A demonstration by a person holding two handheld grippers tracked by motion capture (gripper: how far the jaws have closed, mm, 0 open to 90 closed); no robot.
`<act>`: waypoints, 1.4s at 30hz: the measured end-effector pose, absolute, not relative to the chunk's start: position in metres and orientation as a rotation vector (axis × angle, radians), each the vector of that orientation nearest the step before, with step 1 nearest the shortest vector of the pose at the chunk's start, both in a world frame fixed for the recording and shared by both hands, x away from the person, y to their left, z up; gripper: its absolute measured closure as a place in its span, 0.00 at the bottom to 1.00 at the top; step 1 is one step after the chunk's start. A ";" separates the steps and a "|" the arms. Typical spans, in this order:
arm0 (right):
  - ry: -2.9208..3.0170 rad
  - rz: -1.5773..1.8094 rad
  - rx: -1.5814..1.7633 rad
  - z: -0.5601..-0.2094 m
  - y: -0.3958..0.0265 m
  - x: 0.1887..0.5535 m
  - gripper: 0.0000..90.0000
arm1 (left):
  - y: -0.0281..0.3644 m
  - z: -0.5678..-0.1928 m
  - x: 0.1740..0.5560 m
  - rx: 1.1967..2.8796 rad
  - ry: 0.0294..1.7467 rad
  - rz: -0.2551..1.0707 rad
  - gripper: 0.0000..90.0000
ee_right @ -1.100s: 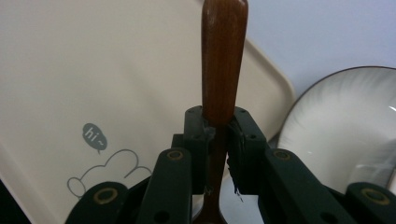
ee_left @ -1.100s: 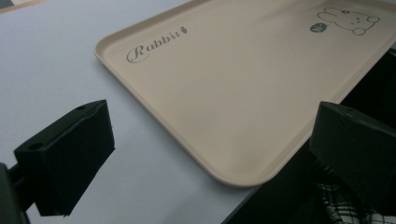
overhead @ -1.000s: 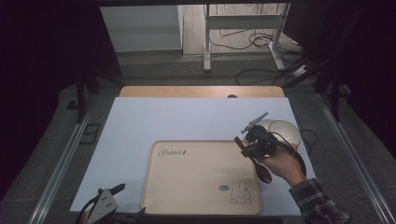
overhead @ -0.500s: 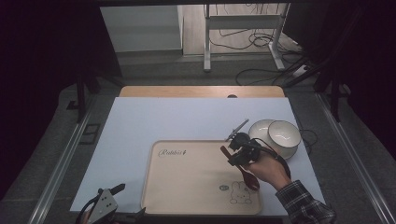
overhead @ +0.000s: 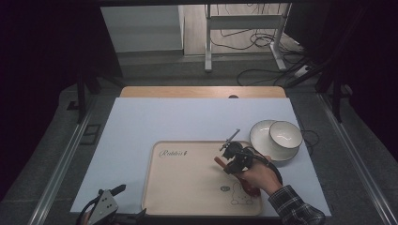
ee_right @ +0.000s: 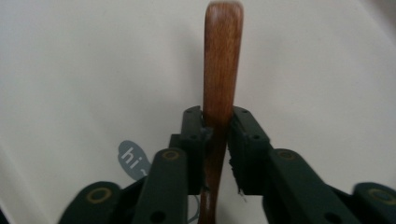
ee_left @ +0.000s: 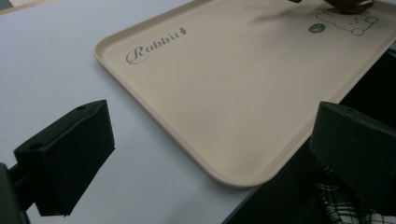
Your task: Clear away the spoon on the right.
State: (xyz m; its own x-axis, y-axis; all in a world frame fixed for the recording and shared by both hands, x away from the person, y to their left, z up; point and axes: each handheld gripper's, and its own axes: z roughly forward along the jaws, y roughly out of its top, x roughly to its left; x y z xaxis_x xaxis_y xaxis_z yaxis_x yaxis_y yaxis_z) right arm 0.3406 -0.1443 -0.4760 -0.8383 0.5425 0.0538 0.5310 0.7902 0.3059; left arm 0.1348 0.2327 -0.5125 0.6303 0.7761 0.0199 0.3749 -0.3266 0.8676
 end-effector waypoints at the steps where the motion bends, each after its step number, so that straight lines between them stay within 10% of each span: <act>1: 2.935 0.499 0.881 -0.475 -0.145 0.340 0.78 | 0.233 -0.512 0.135 1.938 0.909 0.552 0.00; 28: 2.660 0.939 0.755 -0.470 -0.159 0.294 0.67 | 0.233 -0.512 0.134 1.934 0.907 0.557 0.00; 42: 2.696 0.972 0.767 -0.494 -0.171 0.290 0.98 | 0.233 -0.512 0.134 1.935 0.895 0.562 0.00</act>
State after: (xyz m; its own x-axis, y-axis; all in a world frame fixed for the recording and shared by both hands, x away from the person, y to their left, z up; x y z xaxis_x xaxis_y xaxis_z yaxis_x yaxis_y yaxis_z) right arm 0.2898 -0.1709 -0.4938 -0.8520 0.5234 0.0103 0.4096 0.6543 0.6357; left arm 0.1337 0.2329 -0.5120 0.6339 0.7729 0.0295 0.3621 -0.3302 0.8717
